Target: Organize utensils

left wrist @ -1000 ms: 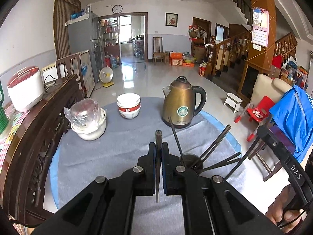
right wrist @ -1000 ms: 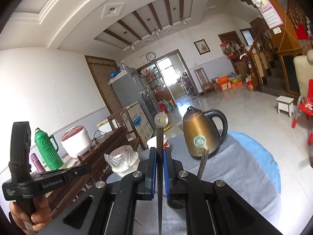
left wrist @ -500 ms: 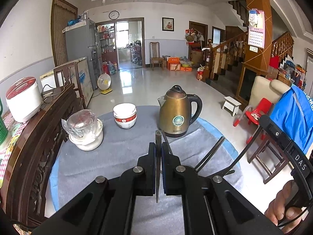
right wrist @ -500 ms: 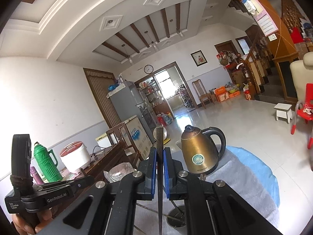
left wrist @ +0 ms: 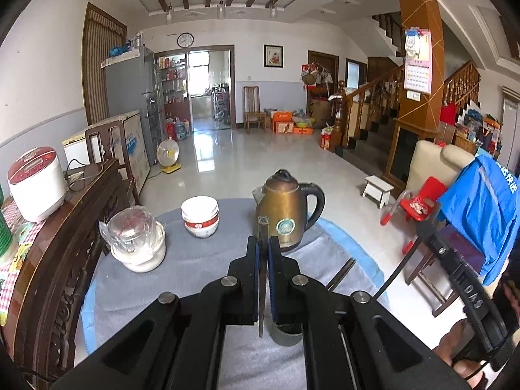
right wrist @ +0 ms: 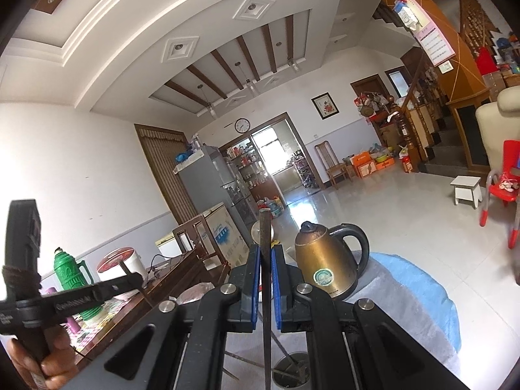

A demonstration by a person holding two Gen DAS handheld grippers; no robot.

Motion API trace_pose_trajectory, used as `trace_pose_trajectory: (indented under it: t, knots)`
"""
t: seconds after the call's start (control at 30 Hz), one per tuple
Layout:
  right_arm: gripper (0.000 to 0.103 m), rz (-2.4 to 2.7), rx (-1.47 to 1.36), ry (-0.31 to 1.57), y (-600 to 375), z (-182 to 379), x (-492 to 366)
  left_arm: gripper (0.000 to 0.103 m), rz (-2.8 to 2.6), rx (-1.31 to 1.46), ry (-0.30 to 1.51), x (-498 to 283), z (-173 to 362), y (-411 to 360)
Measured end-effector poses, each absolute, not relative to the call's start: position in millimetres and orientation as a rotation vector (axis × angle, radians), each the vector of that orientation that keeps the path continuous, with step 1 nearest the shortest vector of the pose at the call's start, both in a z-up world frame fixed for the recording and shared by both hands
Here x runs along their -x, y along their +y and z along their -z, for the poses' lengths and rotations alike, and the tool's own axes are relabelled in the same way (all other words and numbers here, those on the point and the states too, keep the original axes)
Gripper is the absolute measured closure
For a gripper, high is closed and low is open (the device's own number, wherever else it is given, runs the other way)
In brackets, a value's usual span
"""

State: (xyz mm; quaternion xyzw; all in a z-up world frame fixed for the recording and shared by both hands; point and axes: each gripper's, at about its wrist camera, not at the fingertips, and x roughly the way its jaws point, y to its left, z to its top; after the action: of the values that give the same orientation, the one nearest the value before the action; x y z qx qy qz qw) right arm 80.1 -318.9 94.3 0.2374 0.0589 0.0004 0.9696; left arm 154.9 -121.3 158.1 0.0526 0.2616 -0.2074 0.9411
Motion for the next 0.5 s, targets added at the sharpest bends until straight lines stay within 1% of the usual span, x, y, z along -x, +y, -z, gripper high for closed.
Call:
trace_pose_trajectory:
  t: [0.27,0.5]
  knots:
    - [0.096,0.037,-0.452,0.093,-315,-99,-94,0.098,0.460,-0.038,0.482,-163,-167,-126]
    - [0.096,0.071,-0.417,0.113,-300,-88,-116,0.098,0.482,0.037,0.492,-180,-146,-129]
